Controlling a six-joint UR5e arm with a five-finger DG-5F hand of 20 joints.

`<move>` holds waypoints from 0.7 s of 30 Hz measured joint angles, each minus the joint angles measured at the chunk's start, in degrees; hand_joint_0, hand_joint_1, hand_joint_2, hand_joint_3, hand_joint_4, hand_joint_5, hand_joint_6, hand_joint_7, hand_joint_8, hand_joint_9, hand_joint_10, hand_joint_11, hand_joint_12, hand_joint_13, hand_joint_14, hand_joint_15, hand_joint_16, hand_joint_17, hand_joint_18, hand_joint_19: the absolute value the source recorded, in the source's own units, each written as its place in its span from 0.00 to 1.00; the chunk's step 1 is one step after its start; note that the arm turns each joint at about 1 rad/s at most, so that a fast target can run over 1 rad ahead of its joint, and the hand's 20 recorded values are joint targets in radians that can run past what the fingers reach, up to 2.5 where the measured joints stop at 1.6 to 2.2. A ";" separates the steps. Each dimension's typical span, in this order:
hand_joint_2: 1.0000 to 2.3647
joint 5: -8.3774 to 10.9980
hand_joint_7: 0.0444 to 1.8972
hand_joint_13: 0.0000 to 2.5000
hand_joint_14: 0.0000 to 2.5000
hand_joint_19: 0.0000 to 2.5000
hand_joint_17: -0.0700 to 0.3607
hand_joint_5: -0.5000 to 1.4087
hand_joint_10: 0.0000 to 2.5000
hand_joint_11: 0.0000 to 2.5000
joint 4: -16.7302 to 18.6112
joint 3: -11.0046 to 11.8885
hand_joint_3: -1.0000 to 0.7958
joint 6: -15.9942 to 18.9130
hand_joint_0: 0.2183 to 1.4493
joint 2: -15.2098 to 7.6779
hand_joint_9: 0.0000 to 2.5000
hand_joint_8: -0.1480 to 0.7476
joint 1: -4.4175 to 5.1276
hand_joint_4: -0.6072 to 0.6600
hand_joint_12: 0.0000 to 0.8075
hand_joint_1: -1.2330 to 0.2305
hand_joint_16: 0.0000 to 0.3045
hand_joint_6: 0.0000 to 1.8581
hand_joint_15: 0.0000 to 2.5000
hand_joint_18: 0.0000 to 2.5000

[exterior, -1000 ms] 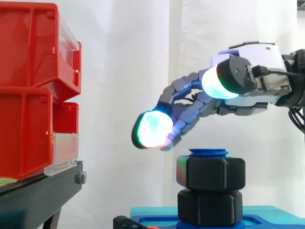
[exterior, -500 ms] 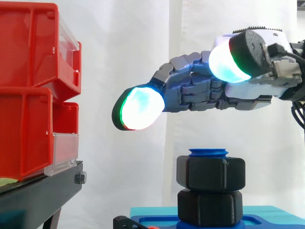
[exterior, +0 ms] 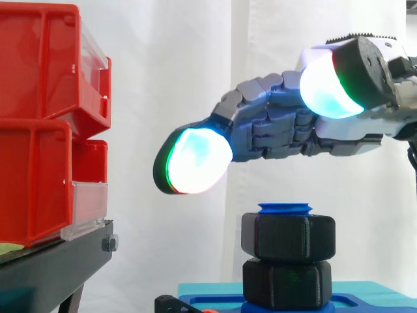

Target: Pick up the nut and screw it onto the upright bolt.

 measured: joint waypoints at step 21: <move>0.00 0.15 0.28 0.01 0.00 0.00 0.34 0.14 0.00 0.00 2.38 -2.63 0.28 0.08 0.19 -0.47 0.06 0.37 -0.24 0.54 0.36 0.65 0.11 0.27 0.00 0.00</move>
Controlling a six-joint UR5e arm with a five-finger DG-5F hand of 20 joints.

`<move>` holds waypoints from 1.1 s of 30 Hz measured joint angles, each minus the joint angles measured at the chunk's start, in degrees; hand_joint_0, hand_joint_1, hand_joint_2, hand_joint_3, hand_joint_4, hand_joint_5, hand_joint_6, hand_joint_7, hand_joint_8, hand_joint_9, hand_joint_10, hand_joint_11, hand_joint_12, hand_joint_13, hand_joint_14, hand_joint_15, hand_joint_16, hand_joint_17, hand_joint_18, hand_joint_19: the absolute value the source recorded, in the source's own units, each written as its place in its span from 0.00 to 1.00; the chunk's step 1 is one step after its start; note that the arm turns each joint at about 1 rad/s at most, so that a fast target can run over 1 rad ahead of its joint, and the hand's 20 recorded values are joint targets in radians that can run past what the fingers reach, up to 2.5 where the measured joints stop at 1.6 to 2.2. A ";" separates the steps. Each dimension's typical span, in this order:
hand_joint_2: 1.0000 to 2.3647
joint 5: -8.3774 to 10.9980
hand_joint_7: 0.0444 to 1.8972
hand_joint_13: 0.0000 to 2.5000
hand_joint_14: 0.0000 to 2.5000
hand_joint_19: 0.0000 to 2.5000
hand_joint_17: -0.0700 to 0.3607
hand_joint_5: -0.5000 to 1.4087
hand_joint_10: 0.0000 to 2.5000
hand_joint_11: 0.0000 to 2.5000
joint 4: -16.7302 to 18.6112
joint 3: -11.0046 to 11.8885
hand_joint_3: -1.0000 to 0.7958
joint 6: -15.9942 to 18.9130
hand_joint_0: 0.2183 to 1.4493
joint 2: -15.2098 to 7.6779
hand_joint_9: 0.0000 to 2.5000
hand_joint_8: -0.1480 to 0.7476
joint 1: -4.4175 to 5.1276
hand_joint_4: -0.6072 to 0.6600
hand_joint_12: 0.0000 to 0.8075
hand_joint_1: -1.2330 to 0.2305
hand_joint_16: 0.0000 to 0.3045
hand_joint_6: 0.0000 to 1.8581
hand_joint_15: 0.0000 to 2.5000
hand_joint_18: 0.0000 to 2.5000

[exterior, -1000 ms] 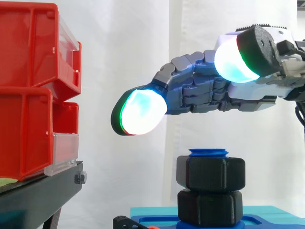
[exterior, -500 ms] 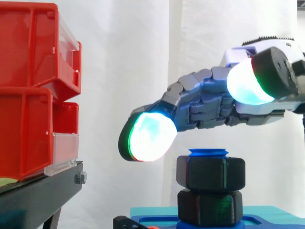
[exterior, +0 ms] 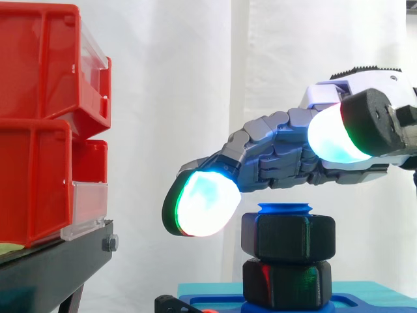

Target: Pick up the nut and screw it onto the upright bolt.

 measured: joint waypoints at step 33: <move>0.00 0.03 0.54 0.13 0.00 0.00 0.26 0.19 0.00 0.00 2.96 -2.30 0.28 -0.12 0.21 -0.05 0.14 0.43 -0.38 0.64 0.29 0.64 0.06 0.27 0.00 0.00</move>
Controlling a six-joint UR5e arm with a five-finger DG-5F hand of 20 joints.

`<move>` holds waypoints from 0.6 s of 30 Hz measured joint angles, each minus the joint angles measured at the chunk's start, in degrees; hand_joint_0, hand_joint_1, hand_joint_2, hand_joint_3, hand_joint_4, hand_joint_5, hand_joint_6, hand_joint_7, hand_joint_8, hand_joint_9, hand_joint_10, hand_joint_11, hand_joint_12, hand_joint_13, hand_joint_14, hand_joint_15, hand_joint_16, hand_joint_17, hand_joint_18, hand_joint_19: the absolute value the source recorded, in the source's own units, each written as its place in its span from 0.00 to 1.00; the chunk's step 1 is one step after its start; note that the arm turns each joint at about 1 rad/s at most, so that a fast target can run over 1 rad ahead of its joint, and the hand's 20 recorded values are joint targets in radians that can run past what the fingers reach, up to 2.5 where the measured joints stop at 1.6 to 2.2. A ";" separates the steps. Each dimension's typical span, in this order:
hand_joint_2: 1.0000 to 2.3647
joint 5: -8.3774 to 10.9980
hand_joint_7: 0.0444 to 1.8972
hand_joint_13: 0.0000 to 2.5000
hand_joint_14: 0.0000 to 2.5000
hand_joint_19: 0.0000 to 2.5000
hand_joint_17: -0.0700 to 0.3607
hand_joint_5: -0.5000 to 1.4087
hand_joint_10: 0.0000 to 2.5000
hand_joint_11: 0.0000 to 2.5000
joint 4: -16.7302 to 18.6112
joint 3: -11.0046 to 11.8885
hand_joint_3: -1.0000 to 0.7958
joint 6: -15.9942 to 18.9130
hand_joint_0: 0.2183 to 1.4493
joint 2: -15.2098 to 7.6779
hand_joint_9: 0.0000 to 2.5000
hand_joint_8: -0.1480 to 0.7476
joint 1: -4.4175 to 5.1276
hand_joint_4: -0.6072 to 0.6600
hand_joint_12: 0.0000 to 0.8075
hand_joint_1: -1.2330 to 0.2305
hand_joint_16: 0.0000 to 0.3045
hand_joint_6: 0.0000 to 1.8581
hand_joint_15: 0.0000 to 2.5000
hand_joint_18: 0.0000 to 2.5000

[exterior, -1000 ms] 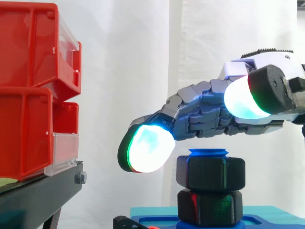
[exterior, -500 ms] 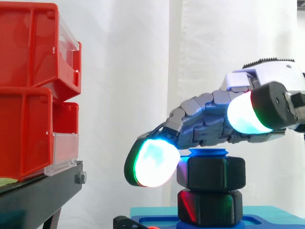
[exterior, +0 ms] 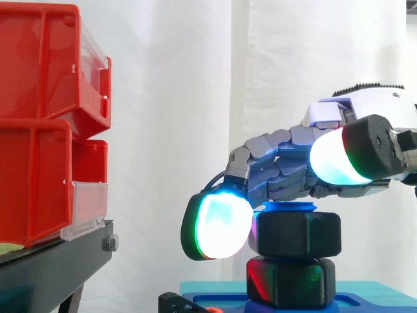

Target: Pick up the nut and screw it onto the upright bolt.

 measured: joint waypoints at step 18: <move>0.00 -0.28 0.65 0.16 0.00 0.00 0.26 0.22 0.00 0.00 1.23 -0.01 0.28 -0.15 0.22 0.00 0.21 0.47 -1.20 0.65 0.28 0.64 0.06 0.27 0.00 0.02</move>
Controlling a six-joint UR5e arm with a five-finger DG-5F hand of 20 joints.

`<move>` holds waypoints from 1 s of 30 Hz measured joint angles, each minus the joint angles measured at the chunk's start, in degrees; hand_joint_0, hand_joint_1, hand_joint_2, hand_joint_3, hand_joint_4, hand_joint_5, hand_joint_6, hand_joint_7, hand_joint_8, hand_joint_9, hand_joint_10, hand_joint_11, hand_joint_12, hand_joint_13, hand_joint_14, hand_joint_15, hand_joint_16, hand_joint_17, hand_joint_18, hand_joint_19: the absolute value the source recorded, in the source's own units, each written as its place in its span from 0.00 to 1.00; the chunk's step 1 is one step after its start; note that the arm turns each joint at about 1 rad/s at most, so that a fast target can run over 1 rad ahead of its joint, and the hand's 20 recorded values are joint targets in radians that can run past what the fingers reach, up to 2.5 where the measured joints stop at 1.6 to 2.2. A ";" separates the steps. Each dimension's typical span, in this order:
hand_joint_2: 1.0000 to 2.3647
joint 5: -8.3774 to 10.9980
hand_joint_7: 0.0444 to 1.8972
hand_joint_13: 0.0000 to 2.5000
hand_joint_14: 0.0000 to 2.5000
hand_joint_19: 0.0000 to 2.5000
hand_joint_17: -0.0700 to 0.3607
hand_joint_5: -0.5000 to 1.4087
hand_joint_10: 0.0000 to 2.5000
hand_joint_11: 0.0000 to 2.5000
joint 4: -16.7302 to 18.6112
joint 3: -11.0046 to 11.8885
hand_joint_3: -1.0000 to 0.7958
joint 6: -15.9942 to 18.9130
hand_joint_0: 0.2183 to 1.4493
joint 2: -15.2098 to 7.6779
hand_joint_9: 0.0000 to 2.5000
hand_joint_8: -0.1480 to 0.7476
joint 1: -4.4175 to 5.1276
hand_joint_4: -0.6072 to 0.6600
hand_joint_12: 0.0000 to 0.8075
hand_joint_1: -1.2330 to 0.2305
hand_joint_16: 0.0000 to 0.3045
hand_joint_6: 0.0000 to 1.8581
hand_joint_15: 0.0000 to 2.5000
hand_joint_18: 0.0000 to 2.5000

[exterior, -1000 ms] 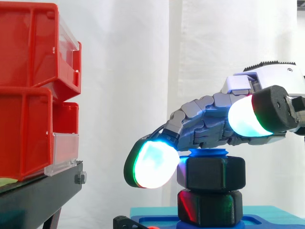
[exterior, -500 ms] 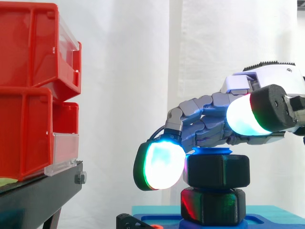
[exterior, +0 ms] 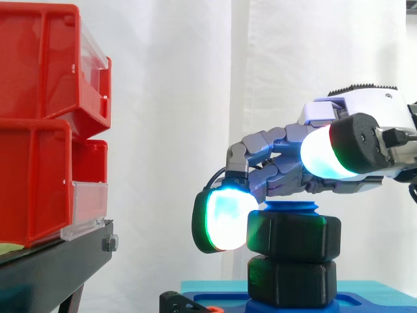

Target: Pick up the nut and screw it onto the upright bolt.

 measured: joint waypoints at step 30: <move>0.00 -0.16 0.72 0.49 0.00 0.00 0.20 0.31 0.00 0.03 0.56 0.00 0.28 -0.02 0.25 0.03 0.68 0.37 -2.05 0.56 0.20 0.63 0.02 0.29 0.00 0.30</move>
